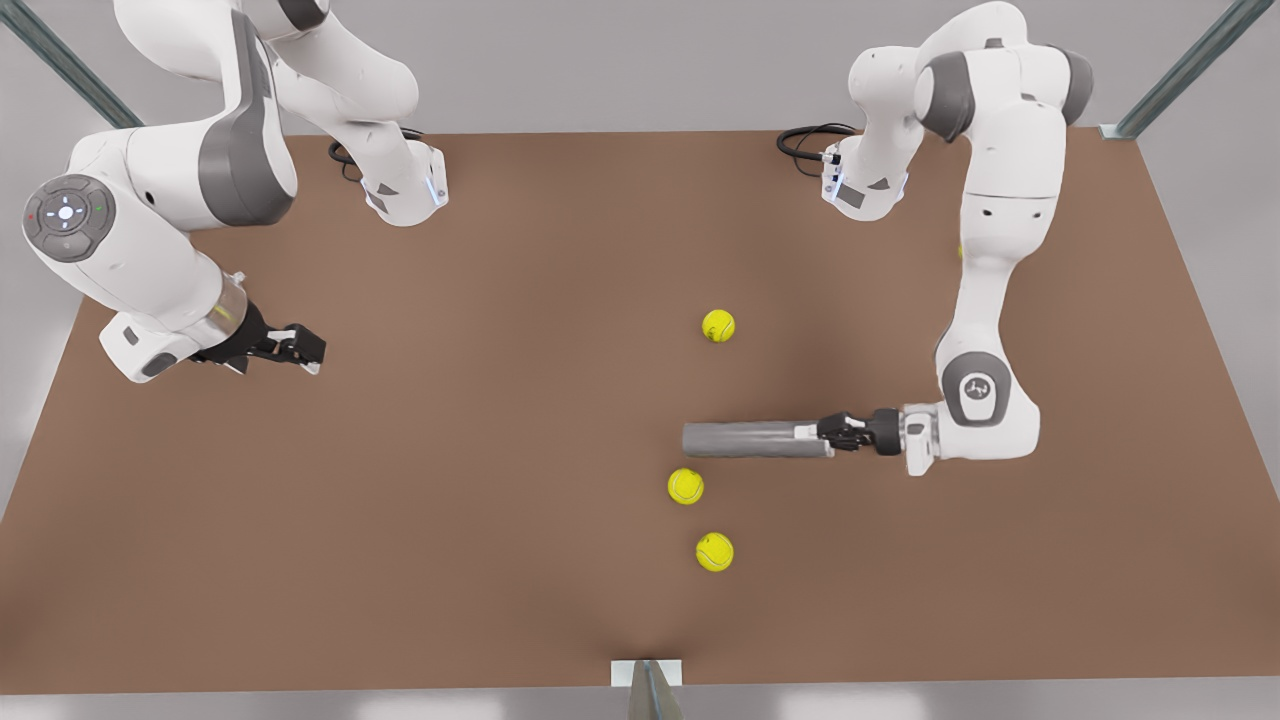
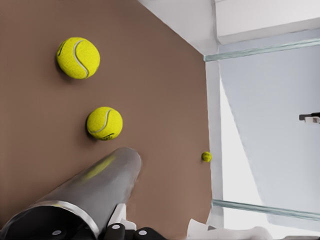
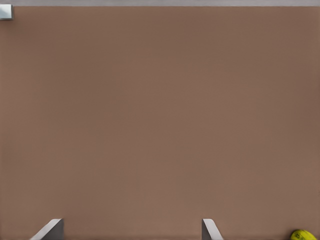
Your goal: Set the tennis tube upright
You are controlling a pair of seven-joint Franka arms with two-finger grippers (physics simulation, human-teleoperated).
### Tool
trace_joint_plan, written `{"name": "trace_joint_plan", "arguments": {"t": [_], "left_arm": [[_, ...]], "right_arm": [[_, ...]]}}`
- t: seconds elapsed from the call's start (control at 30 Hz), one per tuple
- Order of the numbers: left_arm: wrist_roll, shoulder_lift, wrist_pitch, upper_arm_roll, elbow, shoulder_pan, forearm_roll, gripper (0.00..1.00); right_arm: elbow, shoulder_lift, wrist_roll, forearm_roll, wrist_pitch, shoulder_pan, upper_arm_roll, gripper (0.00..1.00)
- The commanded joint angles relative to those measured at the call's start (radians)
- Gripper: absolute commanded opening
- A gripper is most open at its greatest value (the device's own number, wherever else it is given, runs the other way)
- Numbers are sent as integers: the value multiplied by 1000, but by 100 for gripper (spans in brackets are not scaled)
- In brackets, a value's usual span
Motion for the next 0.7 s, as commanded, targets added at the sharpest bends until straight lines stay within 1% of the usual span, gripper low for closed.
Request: {"name": "trace_joint_plan", "arguments": {"t": [0.0,0.13,0.2,0.43,0.57,0.67], "left_arm": [[-11,-7,0,1,1,-1,91,21],[-107,-70,0,45,2,1,198,21],[-139,-90,1,52,9,-1,264,21],[-305,-196,6,72,17,15,519,21],[-428,-246,7,78,89,13,743,21],[-526,-260,7,78,120,13,887,21]], "right_arm": [[0,0,0,0,0,-1,0,100],[0,0,1,-2,0,-1,-3,100],[0,1,-2,-55,2,0,-3,100],[-2,1,0,-78,-2,-9,-1,100],[-2,3,-5,-81,0,-59,-1,100],[-2,6,-3,-83,2,-61,-1,100]]}}
